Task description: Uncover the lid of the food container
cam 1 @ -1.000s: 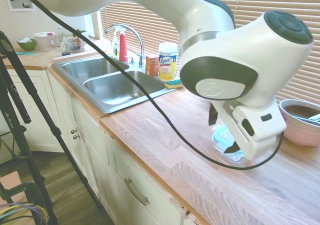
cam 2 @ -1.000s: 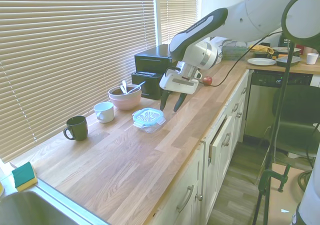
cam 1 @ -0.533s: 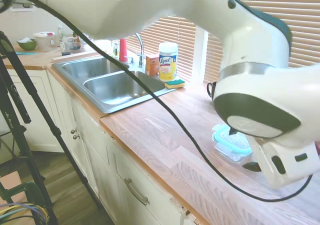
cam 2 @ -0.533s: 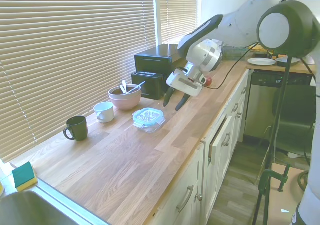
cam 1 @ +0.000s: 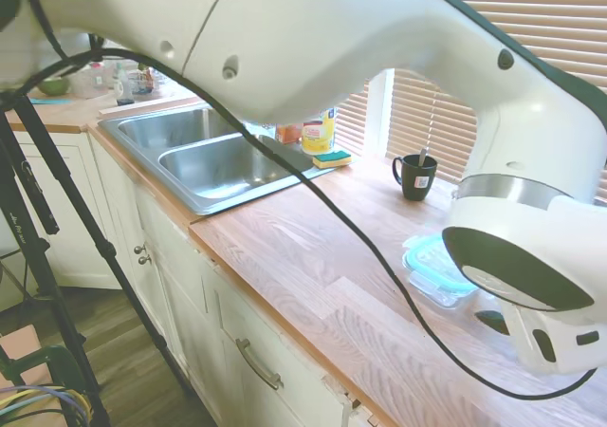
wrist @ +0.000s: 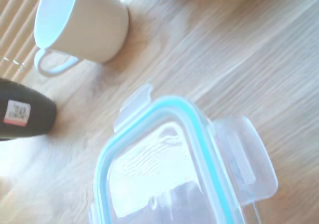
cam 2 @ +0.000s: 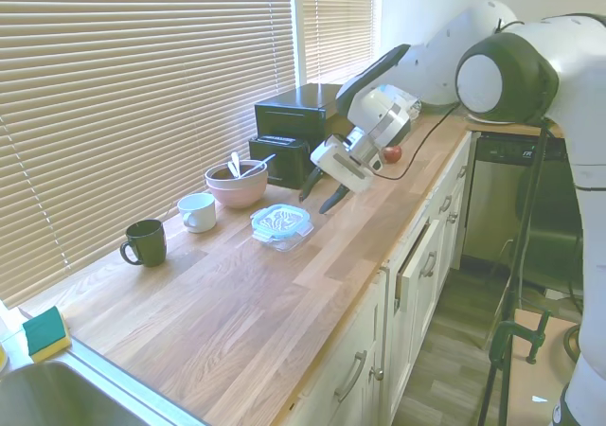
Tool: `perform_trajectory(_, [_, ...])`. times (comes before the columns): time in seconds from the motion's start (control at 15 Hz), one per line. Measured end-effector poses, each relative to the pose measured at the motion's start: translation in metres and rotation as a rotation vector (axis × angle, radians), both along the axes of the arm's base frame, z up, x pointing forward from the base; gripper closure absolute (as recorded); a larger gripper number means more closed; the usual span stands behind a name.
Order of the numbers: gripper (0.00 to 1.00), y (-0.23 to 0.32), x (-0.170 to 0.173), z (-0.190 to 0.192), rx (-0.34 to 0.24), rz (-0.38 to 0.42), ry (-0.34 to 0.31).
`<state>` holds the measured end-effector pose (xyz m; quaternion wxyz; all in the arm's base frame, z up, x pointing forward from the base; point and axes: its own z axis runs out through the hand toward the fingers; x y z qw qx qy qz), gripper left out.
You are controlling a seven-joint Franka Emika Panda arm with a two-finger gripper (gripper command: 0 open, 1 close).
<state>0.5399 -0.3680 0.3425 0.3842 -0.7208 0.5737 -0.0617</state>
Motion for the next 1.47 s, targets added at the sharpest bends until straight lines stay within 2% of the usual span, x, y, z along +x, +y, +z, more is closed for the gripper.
perform_trajectory(0.4, [0.0,-0.009,0.032,-0.015,0.057,-0.019,-0.051])
perform_trajectory(1.0, [0.0,-0.034,0.056,-0.029,0.079,-0.032,-0.046])
perform_trajectory(1.47, [0.0,-0.023,0.075,-0.045,0.115,-0.013,-0.041])
